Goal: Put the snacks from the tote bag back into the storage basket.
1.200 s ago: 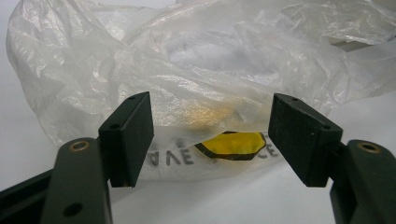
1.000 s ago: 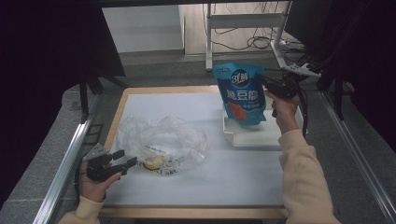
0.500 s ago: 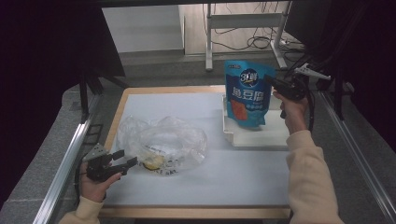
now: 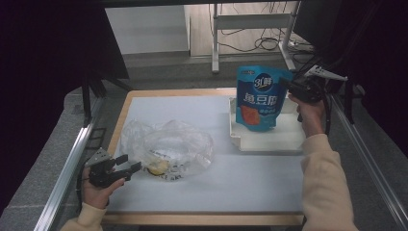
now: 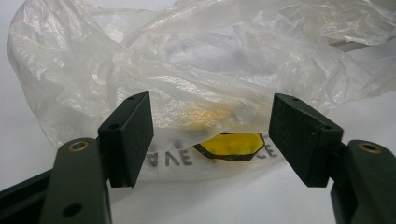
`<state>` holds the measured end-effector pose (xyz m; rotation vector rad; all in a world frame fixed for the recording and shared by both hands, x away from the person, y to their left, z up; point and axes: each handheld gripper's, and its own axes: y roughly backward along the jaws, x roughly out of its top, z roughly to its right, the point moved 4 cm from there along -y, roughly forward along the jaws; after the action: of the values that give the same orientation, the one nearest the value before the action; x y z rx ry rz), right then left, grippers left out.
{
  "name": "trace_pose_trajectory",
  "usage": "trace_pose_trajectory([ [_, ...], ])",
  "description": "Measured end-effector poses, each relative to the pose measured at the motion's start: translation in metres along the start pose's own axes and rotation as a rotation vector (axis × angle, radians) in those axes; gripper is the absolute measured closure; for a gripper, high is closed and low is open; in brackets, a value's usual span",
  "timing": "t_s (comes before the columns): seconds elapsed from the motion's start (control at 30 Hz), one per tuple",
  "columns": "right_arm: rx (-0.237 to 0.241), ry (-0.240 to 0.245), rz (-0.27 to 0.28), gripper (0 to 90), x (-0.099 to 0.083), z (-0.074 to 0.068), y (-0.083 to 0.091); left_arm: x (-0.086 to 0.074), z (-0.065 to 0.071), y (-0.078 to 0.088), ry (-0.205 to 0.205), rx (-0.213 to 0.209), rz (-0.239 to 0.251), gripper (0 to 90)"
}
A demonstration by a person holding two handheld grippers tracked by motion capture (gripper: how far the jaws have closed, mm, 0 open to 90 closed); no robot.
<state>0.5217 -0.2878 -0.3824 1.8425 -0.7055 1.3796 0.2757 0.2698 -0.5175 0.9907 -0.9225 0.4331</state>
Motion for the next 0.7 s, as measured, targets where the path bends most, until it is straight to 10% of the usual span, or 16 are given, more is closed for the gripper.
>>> trace_pose_trajectory([
  [0.7,-0.072,0.002,-0.024,45.5,-0.008,-0.007,0.011,0.007,-0.002,0.003,0.014,-0.006,0.021,30.7],
])
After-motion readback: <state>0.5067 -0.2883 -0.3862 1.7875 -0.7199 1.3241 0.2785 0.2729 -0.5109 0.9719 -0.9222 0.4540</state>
